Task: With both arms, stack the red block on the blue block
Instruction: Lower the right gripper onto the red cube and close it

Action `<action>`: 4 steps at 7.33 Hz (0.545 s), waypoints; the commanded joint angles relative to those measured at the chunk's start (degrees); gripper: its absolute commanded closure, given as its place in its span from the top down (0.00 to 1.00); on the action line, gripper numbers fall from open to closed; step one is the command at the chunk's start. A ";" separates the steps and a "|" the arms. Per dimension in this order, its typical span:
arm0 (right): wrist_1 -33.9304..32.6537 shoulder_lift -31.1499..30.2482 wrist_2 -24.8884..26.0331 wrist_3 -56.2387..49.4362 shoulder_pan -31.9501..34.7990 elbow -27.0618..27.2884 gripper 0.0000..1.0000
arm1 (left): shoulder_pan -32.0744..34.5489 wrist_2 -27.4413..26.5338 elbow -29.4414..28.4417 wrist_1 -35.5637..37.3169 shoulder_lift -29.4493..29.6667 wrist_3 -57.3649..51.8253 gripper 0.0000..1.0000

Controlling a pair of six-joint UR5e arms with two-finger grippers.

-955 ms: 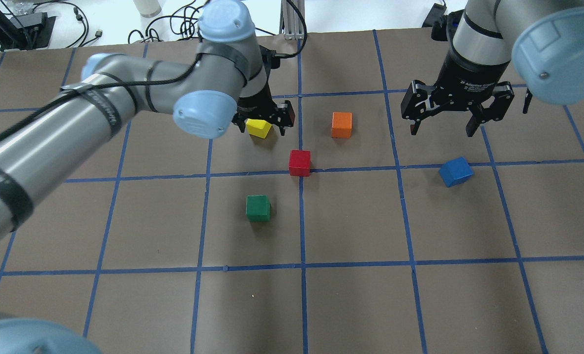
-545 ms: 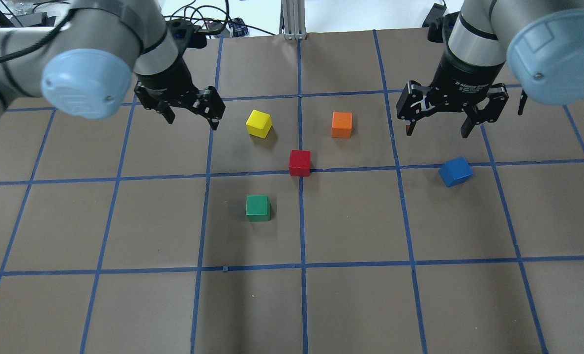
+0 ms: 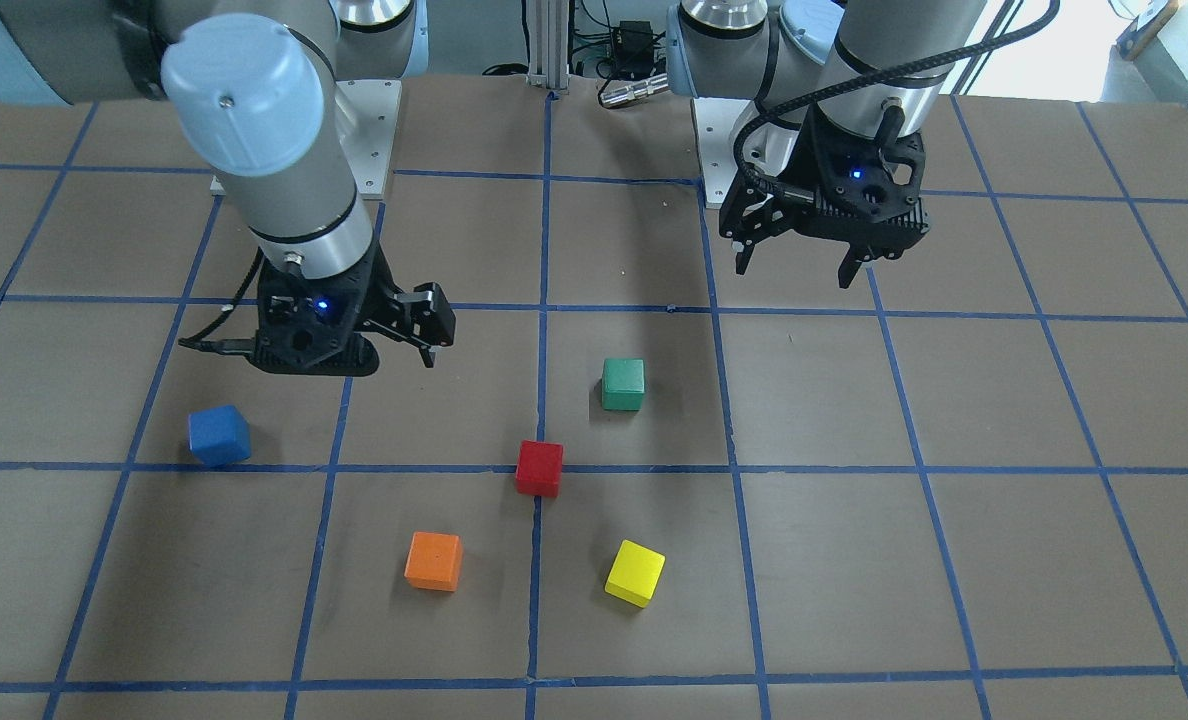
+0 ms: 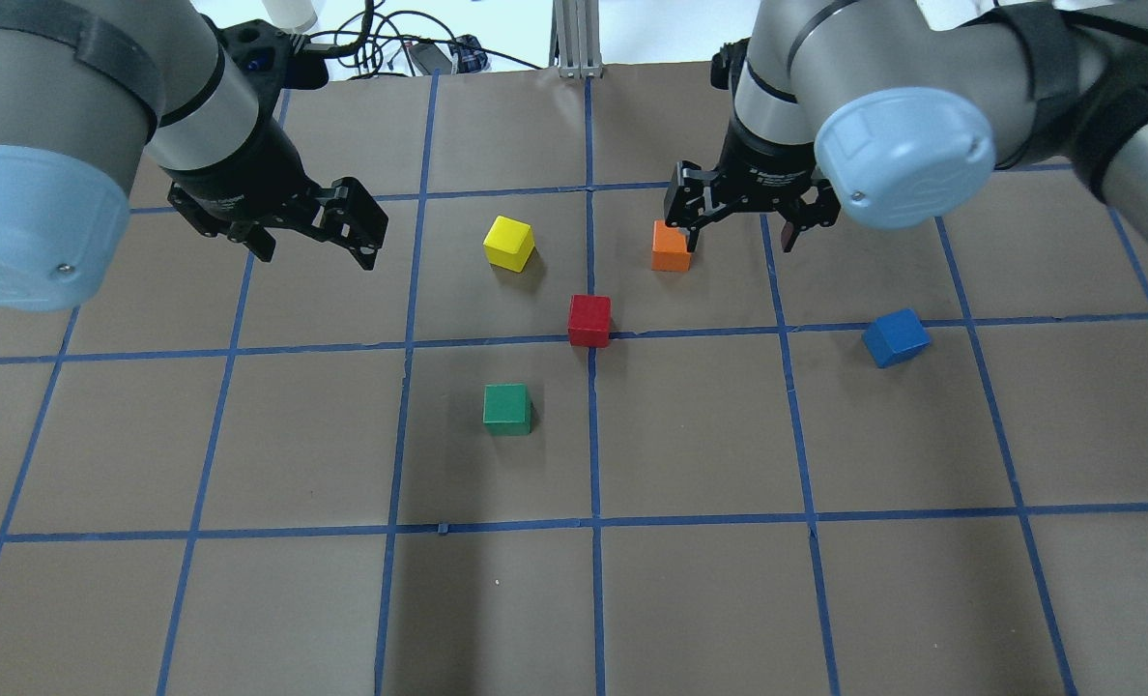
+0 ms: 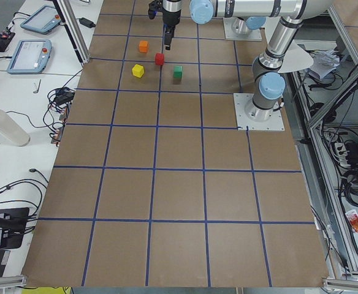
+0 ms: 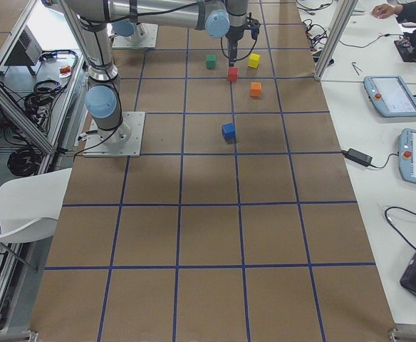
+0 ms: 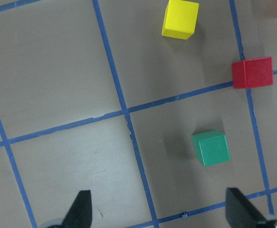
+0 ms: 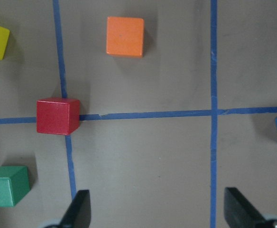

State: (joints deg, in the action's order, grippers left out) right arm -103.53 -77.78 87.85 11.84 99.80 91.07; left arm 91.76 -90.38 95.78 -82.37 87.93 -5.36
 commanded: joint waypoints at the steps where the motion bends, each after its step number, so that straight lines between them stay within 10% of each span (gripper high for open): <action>1: -6.64 6.03 -0.05 5.27 4.42 -1.25 1.00 | -0.09 -2.61 -0.07 -0.25 0.05 1.32 1.00; 4: -12.30 12.19 -0.84 9.34 8.03 -1.25 1.00 | -0.61 -2.26 0.03 -0.16 0.30 1.23 1.00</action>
State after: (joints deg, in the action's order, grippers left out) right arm -114.07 -68.02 87.32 20.16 106.25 89.89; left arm 91.27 -92.56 95.99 -82.56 87.88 -4.14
